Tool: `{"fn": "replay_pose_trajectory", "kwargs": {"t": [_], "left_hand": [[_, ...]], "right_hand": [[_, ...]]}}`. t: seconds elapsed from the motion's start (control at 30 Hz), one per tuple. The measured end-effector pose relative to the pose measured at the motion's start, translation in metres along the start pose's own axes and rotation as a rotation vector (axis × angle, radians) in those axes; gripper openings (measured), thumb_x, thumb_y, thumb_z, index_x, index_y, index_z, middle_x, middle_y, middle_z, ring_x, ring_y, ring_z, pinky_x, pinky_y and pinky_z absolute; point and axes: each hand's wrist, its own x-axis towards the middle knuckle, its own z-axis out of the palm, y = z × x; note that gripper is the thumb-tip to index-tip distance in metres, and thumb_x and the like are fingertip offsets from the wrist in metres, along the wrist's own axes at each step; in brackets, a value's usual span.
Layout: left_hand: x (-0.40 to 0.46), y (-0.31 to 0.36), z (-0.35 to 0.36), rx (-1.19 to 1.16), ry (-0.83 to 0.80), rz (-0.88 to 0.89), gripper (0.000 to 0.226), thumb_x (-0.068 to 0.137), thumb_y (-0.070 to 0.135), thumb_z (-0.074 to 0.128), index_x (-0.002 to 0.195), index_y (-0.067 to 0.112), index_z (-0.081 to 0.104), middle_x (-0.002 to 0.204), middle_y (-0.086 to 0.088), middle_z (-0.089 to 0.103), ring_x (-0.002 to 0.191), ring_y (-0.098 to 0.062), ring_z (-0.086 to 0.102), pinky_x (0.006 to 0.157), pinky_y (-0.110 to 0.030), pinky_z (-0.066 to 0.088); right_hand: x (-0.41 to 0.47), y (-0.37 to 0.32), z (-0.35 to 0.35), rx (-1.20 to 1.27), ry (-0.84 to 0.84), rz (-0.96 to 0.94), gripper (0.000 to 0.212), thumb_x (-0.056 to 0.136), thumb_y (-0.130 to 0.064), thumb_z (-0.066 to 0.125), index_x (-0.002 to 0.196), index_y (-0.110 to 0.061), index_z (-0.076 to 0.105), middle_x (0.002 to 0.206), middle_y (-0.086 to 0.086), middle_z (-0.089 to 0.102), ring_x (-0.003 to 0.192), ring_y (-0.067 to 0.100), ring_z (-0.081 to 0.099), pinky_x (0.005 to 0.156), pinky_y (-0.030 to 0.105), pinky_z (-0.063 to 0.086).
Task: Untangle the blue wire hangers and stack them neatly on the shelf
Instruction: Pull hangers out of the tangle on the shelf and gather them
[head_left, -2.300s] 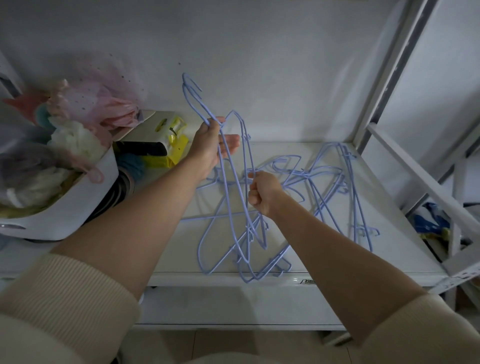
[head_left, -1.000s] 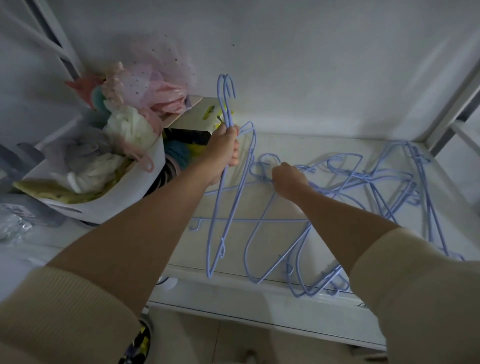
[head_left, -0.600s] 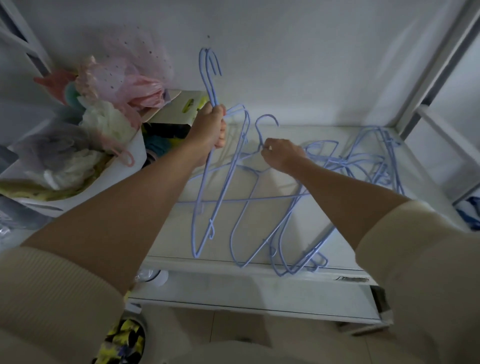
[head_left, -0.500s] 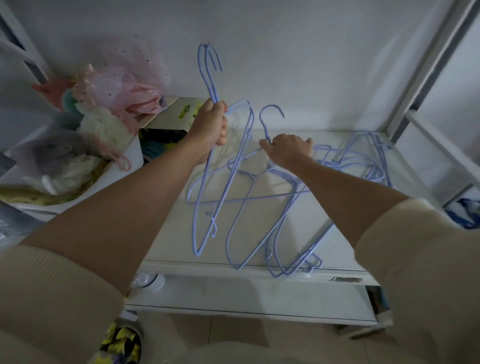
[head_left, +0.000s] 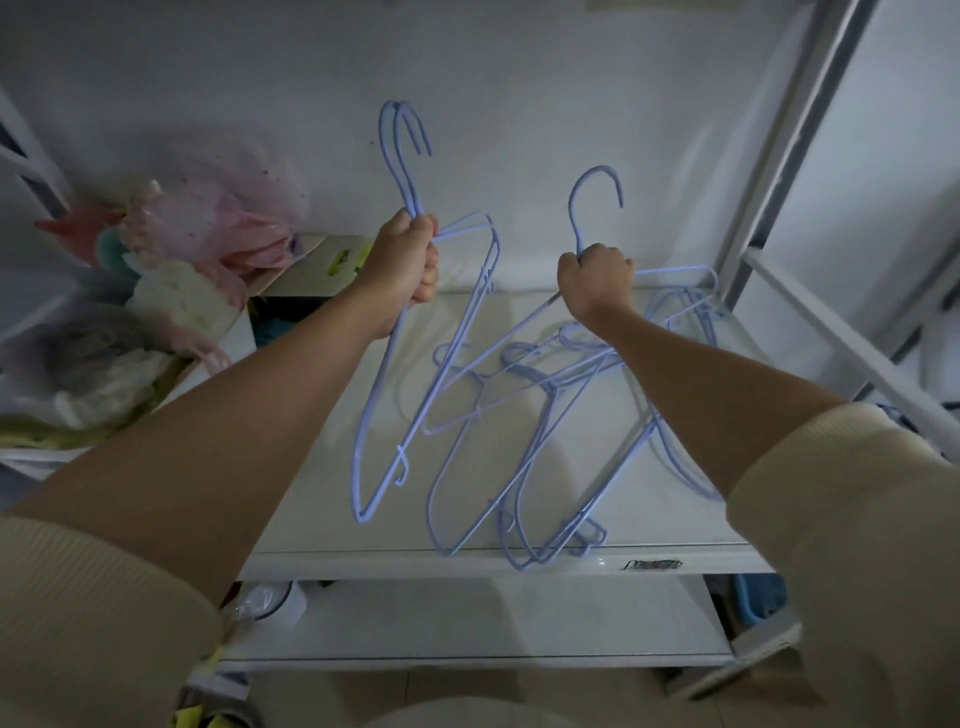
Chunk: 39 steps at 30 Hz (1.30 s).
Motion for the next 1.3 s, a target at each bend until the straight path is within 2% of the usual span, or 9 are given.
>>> {"fn": "replay_pose_trajectory", "kwargs": {"t": [0.1,0.33,0.43,0.6,0.8,0.9,1.0,1.13,1.3], "left_hand": [[-0.004,-0.002,0.007,0.089,-0.051,0.016,0.027,0.098,0.018,0.029,0.073,0.023,0.038,0.056,0.002,0.029,0.032,-0.002,0.022,0.036,-0.011,0.016],[-0.028,-0.005,0.045,0.232,-0.176,0.095,0.024,0.102,0.024,0.029,0.1,0.023,0.053,0.074,0.002,0.061,0.06,-0.01,0.056,0.054,-0.025,0.047],[-0.028,-0.008,0.047,0.179,-0.178,0.114,0.03,0.102,0.023,0.028,0.118,0.023,0.053,0.091,0.004,0.064,0.077,-0.009,0.065,0.068,-0.03,0.057],[-0.023,-0.016,0.05,0.049,-0.237,0.012,0.03,0.099,0.02,0.031,0.106,0.018,0.06,0.086,0.0,0.062,0.075,-0.008,0.063,0.058,-0.019,0.054],[-0.014,-0.03,0.043,0.072,-0.199,-0.012,0.019,0.095,0.013,0.042,0.087,0.02,0.058,0.082,-0.007,0.06,0.077,-0.02,0.062,0.072,-0.033,0.053],[-0.013,-0.029,0.036,0.105,-0.125,0.066,0.015,0.094,0.006,0.046,0.098,0.008,0.061,0.073,-0.012,0.061,0.066,-0.02,0.062,0.072,-0.036,0.057],[-0.007,-0.032,0.026,0.126,-0.109,0.112,0.017,0.094,0.004,0.045,0.089,0.009,0.06,0.068,-0.006,0.06,0.056,-0.009,0.06,0.066,-0.027,0.057],[0.008,-0.041,0.008,0.14,-0.069,0.119,0.025,0.094,0.001,0.044,0.078,0.015,0.057,0.061,-0.002,0.06,0.047,-0.005,0.057,0.059,-0.024,0.052],[0.017,-0.049,-0.017,0.148,-0.038,0.079,0.021,0.096,-0.001,0.04,0.084,0.007,0.055,0.064,-0.01,0.052,0.042,-0.004,0.053,0.052,-0.021,0.048]], "right_hand": [[0.0,-0.006,-0.002,0.293,-0.026,-0.021,0.036,0.083,-0.022,0.036,0.07,0.005,0.056,0.073,0.025,0.054,0.08,0.035,0.051,0.07,0.038,0.036],[-0.031,-0.054,0.008,0.746,-0.151,-0.15,0.045,0.08,-0.023,0.035,0.113,-0.011,0.063,0.088,0.01,0.069,0.073,0.008,0.063,0.069,0.02,0.048],[-0.032,-0.058,0.018,0.894,-0.188,-0.076,0.041,0.09,-0.015,0.036,0.125,-0.009,0.056,0.091,0.013,0.066,0.074,0.022,0.064,0.065,0.032,0.055],[-0.035,-0.054,0.028,1.006,-0.265,-0.006,0.037,0.082,-0.029,0.034,0.11,-0.021,0.056,0.087,0.002,0.058,0.078,0.023,0.059,0.067,0.037,0.052],[-0.028,-0.061,0.033,0.86,-0.329,-0.121,0.042,0.078,-0.039,0.033,0.117,-0.029,0.047,0.079,-0.017,0.044,0.068,0.002,0.044,0.059,0.021,0.036],[-0.023,-0.055,0.032,0.793,-0.338,-0.134,0.049,0.086,-0.03,0.03,0.125,-0.013,0.054,0.088,-0.004,0.057,0.07,0.012,0.056,0.06,0.021,0.043],[-0.016,-0.034,0.03,0.73,-0.237,-0.042,0.053,0.087,-0.029,0.03,0.125,-0.006,0.058,0.117,0.008,0.06,0.104,0.016,0.053,0.087,0.023,0.037],[-0.011,-0.001,0.039,0.532,-0.248,0.095,0.035,0.092,-0.022,0.04,0.108,-0.001,0.063,0.1,0.015,0.063,0.09,0.021,0.051,0.067,0.029,0.037],[-0.02,0.011,0.084,0.142,-0.36,0.063,0.027,0.086,-0.012,0.051,0.103,-0.003,0.07,0.115,0.018,0.068,0.11,0.033,0.061,0.088,0.031,0.047]]}}
